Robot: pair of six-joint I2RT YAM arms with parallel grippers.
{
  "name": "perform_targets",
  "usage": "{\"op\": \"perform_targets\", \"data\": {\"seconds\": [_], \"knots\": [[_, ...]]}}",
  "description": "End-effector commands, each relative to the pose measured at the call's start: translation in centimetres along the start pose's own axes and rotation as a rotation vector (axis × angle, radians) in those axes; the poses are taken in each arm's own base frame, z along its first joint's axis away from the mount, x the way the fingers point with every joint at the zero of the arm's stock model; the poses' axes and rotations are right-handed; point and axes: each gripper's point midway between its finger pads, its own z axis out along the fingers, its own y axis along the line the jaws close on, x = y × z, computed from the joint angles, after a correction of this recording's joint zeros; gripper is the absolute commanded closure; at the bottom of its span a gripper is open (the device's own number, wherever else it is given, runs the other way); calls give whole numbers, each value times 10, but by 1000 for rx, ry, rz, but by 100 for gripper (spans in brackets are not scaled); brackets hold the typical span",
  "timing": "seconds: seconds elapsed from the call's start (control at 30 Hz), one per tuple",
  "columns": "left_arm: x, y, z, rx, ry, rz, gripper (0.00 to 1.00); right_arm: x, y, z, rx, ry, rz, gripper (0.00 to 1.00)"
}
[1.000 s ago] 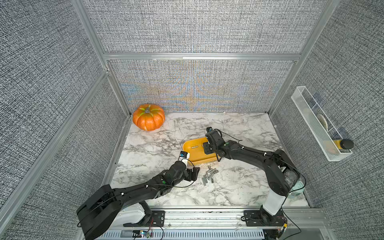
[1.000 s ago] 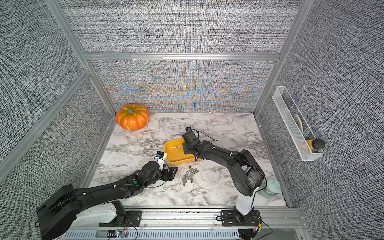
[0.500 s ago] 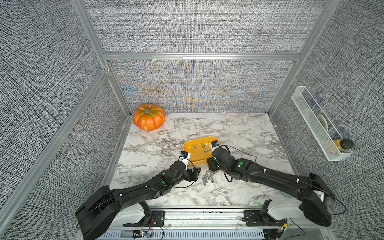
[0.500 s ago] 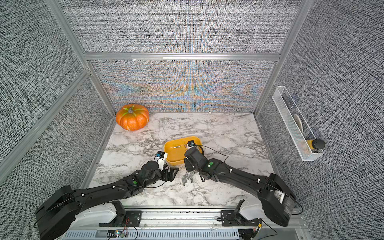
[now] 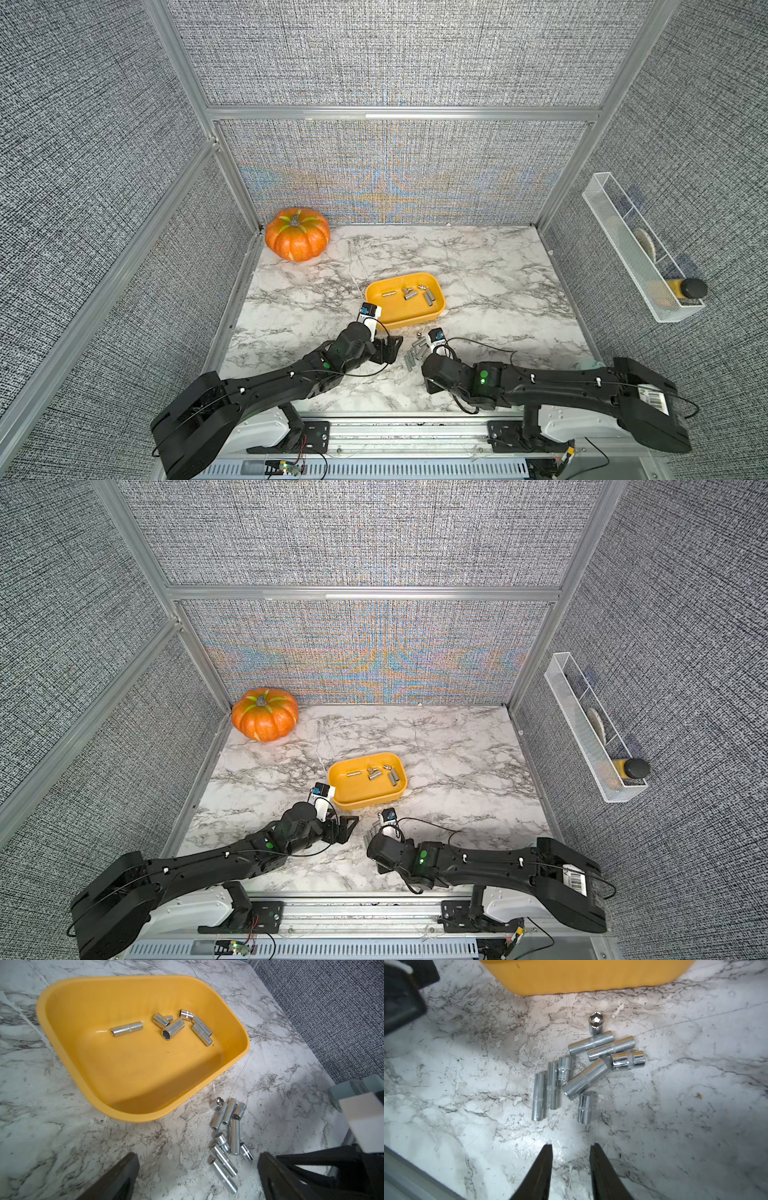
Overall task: Put the socket on the desktop into the storage box
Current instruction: Pick up the socket head from the center of the board.
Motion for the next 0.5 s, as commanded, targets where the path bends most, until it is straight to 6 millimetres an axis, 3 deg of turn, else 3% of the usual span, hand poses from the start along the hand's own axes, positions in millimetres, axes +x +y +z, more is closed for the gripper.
{"op": "perform_targets", "data": {"seconds": [0.0, 0.47], "knots": [[-5, -5, 0, 24, -20, -5, 6, -6, 2, 5, 7, -27, 28, 66], [-4, -6, 0, 29, -12, -10, 6, -9, -10, 24, 36, 5, 20, 71]]}}
